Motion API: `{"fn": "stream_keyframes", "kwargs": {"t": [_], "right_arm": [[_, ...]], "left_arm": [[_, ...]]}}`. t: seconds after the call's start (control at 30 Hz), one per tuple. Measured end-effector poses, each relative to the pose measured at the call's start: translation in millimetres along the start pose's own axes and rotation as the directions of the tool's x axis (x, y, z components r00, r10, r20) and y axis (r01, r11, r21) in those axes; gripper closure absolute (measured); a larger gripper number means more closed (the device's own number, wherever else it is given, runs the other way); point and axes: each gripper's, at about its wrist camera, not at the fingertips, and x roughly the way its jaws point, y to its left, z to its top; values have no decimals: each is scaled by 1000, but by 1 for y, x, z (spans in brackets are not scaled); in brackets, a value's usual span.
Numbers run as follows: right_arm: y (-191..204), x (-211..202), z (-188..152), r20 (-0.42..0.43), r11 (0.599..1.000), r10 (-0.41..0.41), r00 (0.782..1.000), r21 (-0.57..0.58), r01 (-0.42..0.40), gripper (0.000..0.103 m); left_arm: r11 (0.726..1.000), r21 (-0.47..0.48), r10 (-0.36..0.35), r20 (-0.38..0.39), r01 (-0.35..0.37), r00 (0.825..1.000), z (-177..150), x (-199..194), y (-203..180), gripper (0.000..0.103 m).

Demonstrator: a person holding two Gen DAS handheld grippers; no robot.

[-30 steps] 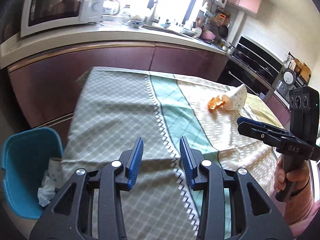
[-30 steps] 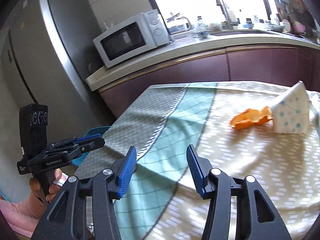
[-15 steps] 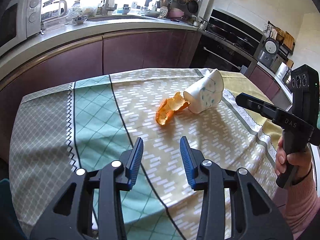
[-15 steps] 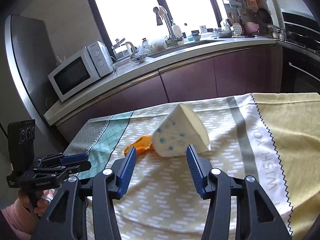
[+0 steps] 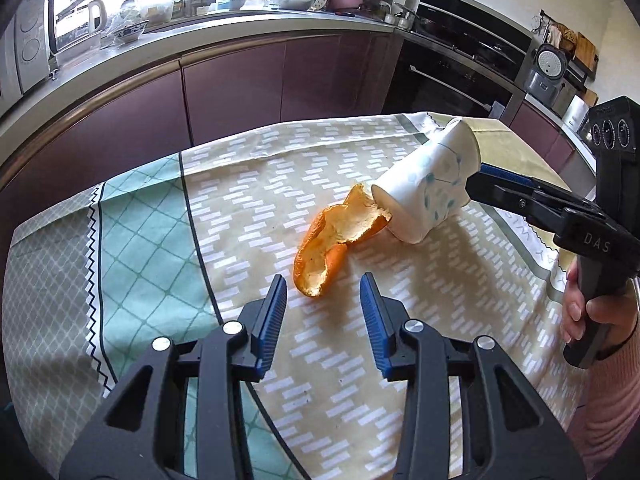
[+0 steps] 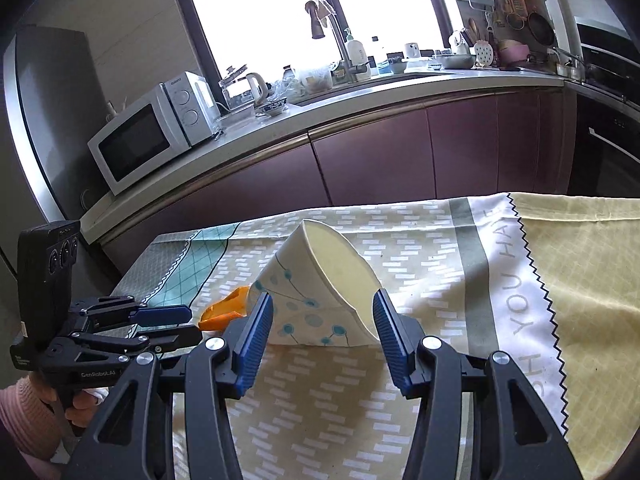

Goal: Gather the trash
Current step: 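Grasp the orange peel with the left gripper while the right gripper grasps the white paper cup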

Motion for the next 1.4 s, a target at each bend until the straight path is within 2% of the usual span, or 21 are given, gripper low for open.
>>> {"fn": "stream_keyframes", "kwargs": {"t": [0.27, 0.37, 0.47, 0.63, 0.7, 1.07, 1.4], "right_arm": [[3, 5, -3, -23, 998, 35, 999, -52, -36, 56], [7, 7, -5, -34, 997, 37, 999, -70, -39, 67], [8, 6, -7, -36, 996, 43, 998, -72, -45, 73], [9, 3, -11, -40, 996, 63, 997, -68, -66, 96], [11, 1, -12, -37, 996, 59, 998, -69, -61, 100], [27, -21, -11, 15, 994, 78, 997, -79, -77, 100], [53, -40, -19, 32, 988, 133, 991, -83, -130, 100]], "left_arm": [[1000, 26, 15, -42, -14, 999, 6, 23, -4, 69], [1000, 16, 6, -59, -5, 998, 7, 29, -2, 79], [1000, 11, -1, -57, 2, 998, 5, 30, -1, 81], [1000, 0, -6, -47, 6, 999, 3, 26, -1, 84], [1000, -4, -8, -42, 7, 999, 1, 23, -1, 85], [1000, -22, 9, 17, -8, 1000, -18, -18, 3, 87], [997, -61, 41, 93, -36, 995, -52, -84, 21, 88]]}}
